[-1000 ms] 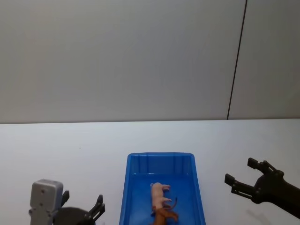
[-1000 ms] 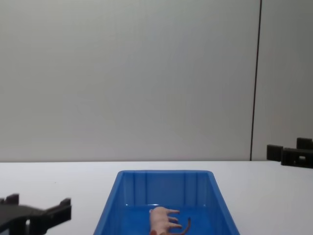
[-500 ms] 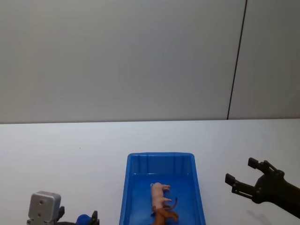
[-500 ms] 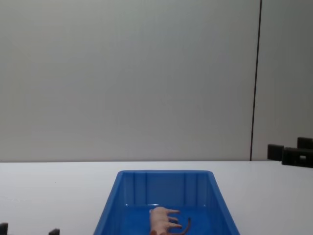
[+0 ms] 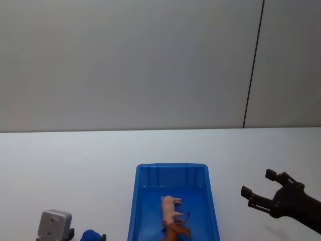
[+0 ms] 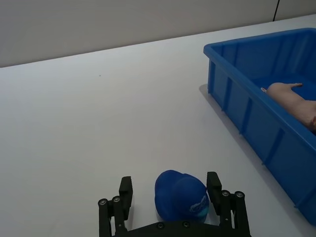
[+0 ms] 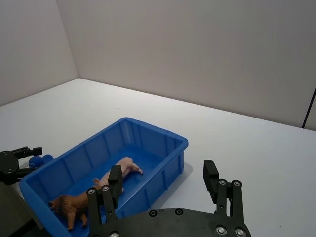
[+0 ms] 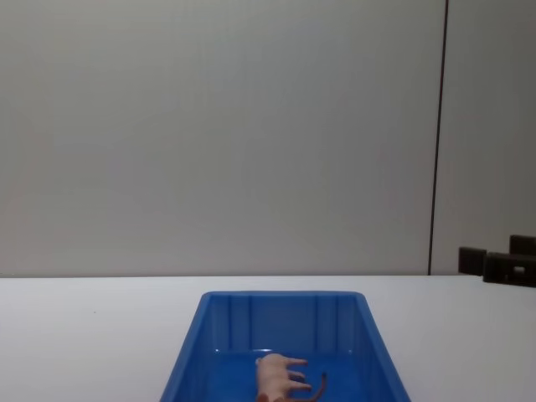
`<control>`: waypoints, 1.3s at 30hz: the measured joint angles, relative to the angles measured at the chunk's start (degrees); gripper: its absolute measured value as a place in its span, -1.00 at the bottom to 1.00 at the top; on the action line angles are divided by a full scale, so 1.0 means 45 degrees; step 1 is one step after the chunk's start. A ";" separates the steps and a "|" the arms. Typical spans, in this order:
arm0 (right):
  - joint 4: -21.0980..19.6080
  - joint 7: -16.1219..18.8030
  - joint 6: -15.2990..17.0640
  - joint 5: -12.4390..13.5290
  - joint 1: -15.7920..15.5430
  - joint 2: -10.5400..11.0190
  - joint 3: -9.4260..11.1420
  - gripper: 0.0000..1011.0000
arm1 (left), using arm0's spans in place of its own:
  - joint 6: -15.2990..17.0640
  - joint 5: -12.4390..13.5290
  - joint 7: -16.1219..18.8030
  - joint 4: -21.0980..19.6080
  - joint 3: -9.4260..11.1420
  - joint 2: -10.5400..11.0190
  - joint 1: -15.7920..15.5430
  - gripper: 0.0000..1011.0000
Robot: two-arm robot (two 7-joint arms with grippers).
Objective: Pick up the two dolls from the table and place them into the box.
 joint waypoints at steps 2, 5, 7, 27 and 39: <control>0.0000 0.0000 0.0000 0.0000 0.0000 0.0000 0.0000 0.98 | 0.0056 0.0035 -0.0072 0.0045 -0.0004 -0.0024 -0.0018 0.83; 0.0000 0.0000 0.0000 0.0000 0.0000 0.0001 0.0000 0.98 | 0.0154 0.0105 -0.0202 0.0111 -0.0014 -0.0062 -0.0046 0.67; 0.0000 0.0000 -0.0001 0.0000 0.0000 0.0000 0.0000 0.98 | 0.0192 0.0133 -0.0252 0.0130 -0.0020 -0.0078 -0.0052 0.56; 0.0001 0.0001 0.0002 -0.0002 0.0001 0.0000 -0.0001 0.98 | 0.0382 0.0962 -0.0947 -0.0387 -0.0241 -0.0275 -0.0476 -0.05; 0.0001 0.0000 0.0002 -0.0001 0.0001 0.0000 -0.0001 0.98 | -0.0104 0.1409 -0.2464 -0.0181 -0.0170 -0.1024 -0.1391 -0.20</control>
